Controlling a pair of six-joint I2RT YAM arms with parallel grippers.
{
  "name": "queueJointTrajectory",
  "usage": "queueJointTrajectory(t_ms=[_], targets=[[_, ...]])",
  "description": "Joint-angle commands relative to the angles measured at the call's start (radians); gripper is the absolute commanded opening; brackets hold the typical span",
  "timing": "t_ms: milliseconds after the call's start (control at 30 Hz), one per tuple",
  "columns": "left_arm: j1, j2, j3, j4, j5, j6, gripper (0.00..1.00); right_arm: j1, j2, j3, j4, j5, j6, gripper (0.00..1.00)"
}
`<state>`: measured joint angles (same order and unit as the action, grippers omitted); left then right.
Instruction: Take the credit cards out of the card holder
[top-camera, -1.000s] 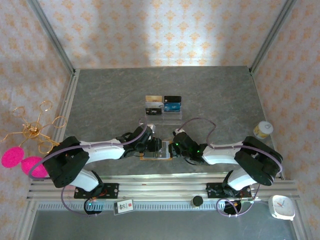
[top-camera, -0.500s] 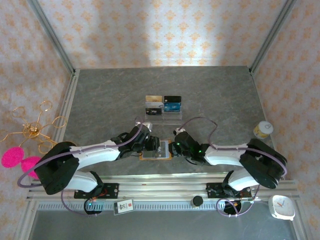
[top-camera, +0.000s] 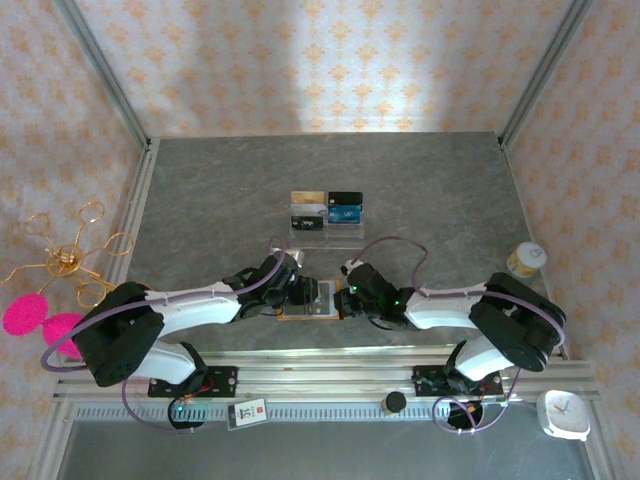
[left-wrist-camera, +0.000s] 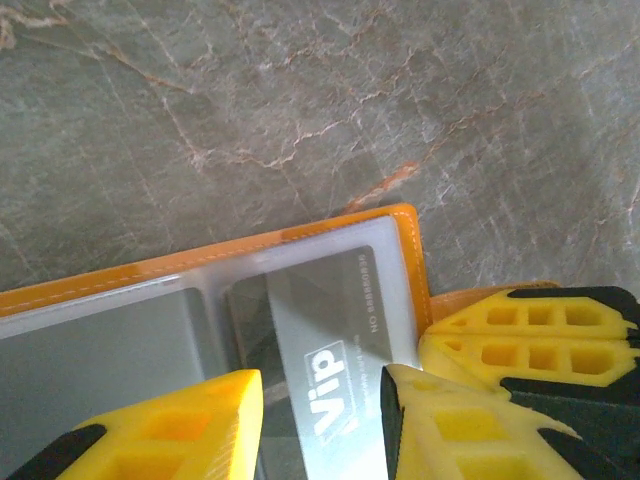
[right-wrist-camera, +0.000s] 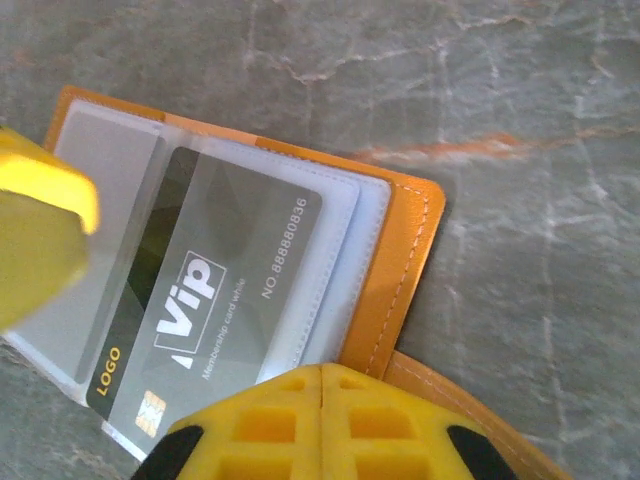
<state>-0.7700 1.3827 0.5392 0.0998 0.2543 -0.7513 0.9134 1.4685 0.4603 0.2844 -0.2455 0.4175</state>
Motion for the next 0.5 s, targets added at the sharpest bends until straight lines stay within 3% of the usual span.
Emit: queueJointTrajectory(t_ms=[0, 367, 467], targets=[[0.006, 0.022, -0.012, 0.013, 0.007, -0.005, 0.38, -0.001, 0.040, -0.024, 0.014, -0.009, 0.007, 0.04], [0.006, 0.076, 0.006, -0.071, -0.048, -0.004, 0.34, 0.001, 0.030, -0.050, 0.033, -0.012, 0.041, 0.03], [0.007, 0.088, -0.008, -0.019, -0.014, -0.025, 0.35, 0.002, 0.027, -0.046, 0.023, -0.003, 0.038, 0.03]])
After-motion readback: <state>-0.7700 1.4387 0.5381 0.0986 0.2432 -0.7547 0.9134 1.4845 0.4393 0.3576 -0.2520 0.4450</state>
